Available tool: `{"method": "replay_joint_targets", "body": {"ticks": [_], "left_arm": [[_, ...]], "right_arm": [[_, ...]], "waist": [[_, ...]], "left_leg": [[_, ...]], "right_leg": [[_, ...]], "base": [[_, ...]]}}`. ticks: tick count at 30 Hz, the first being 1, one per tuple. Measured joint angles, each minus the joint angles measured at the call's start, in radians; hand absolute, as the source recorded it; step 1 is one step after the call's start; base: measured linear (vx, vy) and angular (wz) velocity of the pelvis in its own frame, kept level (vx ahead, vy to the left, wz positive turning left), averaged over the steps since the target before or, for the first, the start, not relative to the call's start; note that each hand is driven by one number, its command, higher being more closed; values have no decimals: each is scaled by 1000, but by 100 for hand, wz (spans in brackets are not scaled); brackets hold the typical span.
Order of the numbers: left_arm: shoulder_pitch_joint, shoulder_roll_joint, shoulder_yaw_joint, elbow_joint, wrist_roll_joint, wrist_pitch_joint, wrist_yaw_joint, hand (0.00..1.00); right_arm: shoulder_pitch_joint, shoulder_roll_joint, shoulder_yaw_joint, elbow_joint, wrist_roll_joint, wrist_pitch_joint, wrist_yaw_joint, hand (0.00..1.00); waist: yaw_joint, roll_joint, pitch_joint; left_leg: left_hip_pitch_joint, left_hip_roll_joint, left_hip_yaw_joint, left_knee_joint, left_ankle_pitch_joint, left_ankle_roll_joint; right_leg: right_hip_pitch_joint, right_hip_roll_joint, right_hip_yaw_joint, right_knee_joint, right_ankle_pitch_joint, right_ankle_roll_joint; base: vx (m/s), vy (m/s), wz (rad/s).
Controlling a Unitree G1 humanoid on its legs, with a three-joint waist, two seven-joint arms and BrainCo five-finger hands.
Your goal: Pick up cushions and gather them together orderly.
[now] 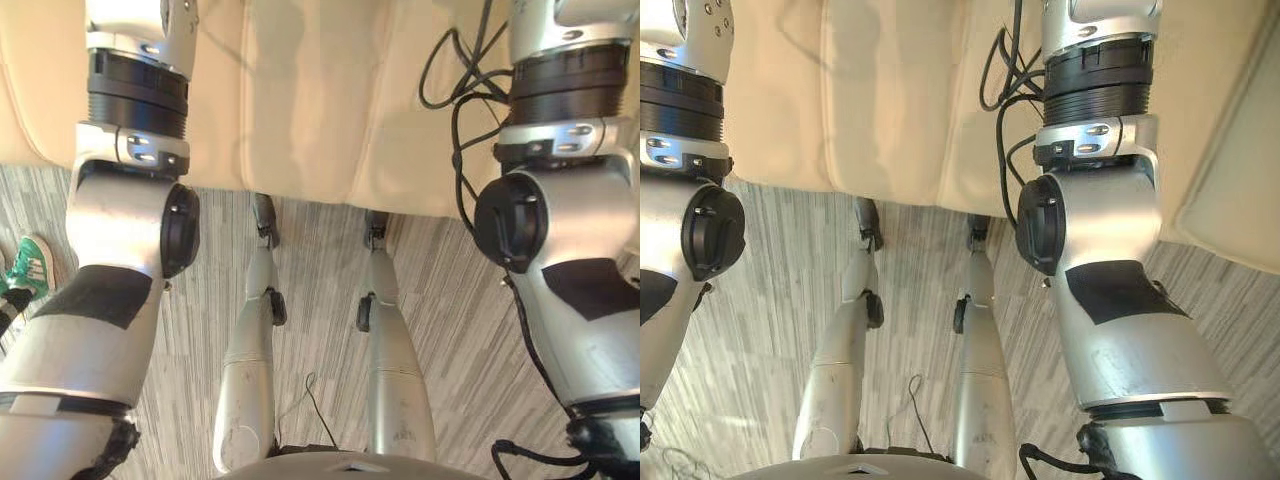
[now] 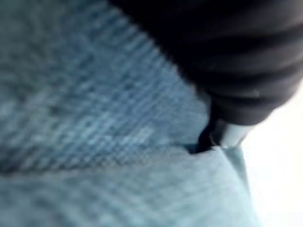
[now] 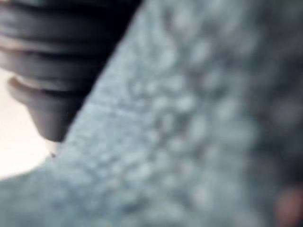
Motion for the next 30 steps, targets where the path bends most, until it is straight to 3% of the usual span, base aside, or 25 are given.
{"method": "replay_joint_targets", "body": {"ticks": [5, 14, 16, 23, 30], "left_arm": [[26, -11, 2, 49, 1, 24, -22, 0], [257, -27, 7, -33, 39, -11, -56, 0], [312, -31, 16, -33, 36, -17, -74, 0], [386, -27, 4, -33, 3, -15, -105, 0], [471, 40, 3, -114, -54, -14, -149, 0]], "right_arm": [[23, -2, 93, 51, 46, 5, 20, 0], [183, -13, 109, 5, 43, -7, 88, 0], [220, -7, 112, 7, 44, -6, 113, 0], [269, -9, 108, 1, 54, -5, 132, 0], [399, -27, 80, -149, 108, -6, 179, 0]], "waist": [[-6, 0, 24], [-18, 0, 31], [-17, 0, 31], [-18, -1, 31], [-29, -1, 31]], "left_leg": [[-50, 9, 1, 0, 22, -23], [-27, 21, 2, 0, 22, -21], [-16, 31, 3, 0, -3, 16], [35, 28, 15, 0, -1, 19], [113, 30, 13, 0, -9, 26]], "right_leg": [[-53, 5, 1, 6, 2, -2], [-69, 18, 3, 80, -30, -16], [-73, 30, 3, 102, -34, -20], [-63, 27, 14, 173, -55, -19], [-34, 29, 13, 280, -118, -27]], "base": [[65, 107, -2], [40, 81, -5], [8, 86, -12], [2, 33, -2], [-13, -22, 3]]}}
